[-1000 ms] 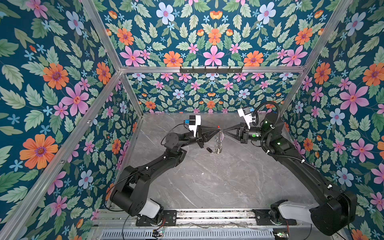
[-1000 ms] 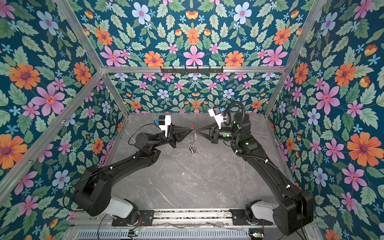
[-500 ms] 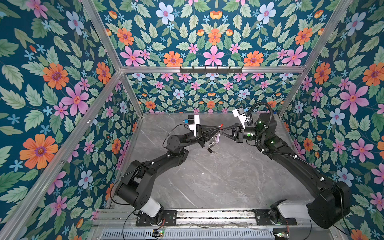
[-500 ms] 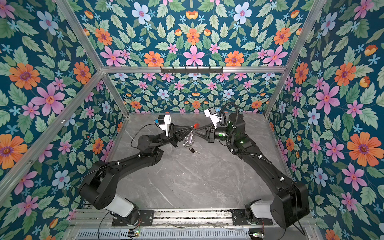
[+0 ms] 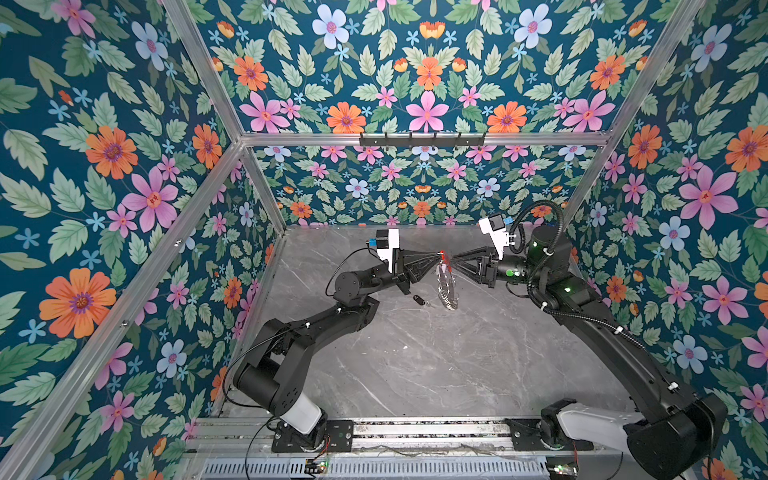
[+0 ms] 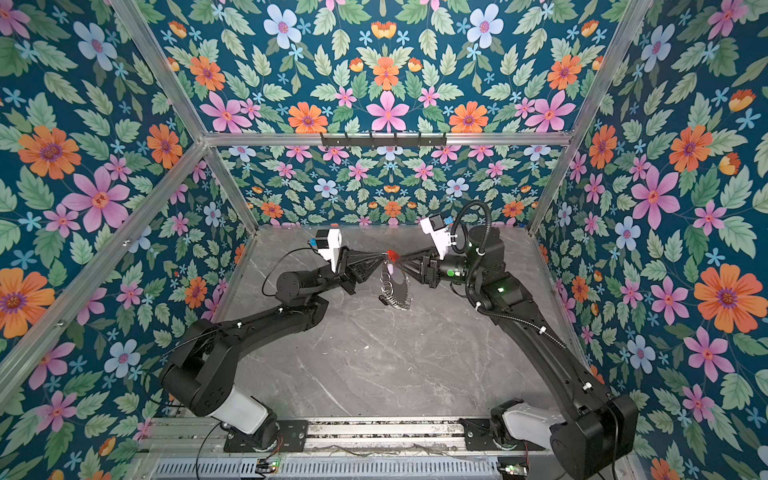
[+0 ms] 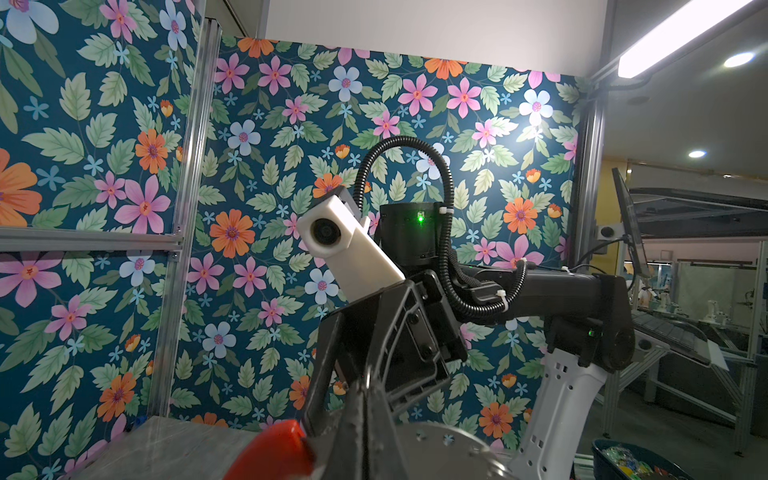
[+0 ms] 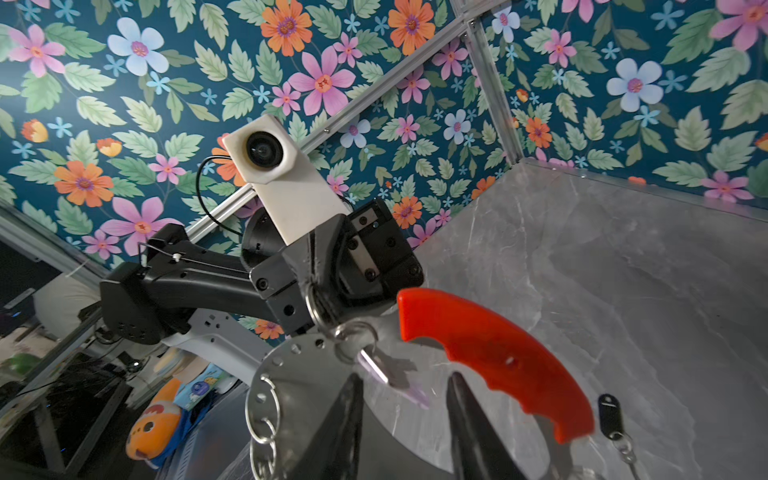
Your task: Put the keys on the keyring
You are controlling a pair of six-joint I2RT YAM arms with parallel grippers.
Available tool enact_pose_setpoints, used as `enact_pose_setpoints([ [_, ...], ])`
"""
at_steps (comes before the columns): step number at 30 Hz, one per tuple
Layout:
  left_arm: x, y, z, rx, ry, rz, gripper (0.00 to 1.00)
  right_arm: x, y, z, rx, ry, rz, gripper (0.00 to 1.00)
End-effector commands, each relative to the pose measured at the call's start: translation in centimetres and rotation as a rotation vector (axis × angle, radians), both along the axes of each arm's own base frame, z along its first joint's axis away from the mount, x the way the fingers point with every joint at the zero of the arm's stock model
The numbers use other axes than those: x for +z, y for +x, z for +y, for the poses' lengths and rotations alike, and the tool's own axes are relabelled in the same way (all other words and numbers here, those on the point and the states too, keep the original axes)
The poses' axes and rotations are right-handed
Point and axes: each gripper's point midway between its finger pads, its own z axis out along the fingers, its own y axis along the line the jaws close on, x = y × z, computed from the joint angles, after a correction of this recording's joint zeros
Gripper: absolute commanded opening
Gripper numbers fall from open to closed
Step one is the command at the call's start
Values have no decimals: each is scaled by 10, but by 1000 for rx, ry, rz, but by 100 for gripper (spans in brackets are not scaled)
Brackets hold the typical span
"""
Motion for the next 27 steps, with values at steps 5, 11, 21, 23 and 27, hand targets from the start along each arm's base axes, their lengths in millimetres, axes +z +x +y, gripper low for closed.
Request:
enact_pose_setpoints([
  [5,7,-6,3,-12,-28,-33,0,17,-5,0,14,27,-89,35],
  [11,8,-7,2,-20,-26,-28,0,26,-6,9,52,60,-102,30],
  [21,8,-7,1,-26,-26,-23,0,26,-10,20,89,62,-106,21],
  [23,8,-8,1,-28,-27,-23,0,27,-10,20,86,62,-109,18],
  [27,7,-9,-1,-35,-25,-20,0,27,-9,21,84,62,-109,14],
])
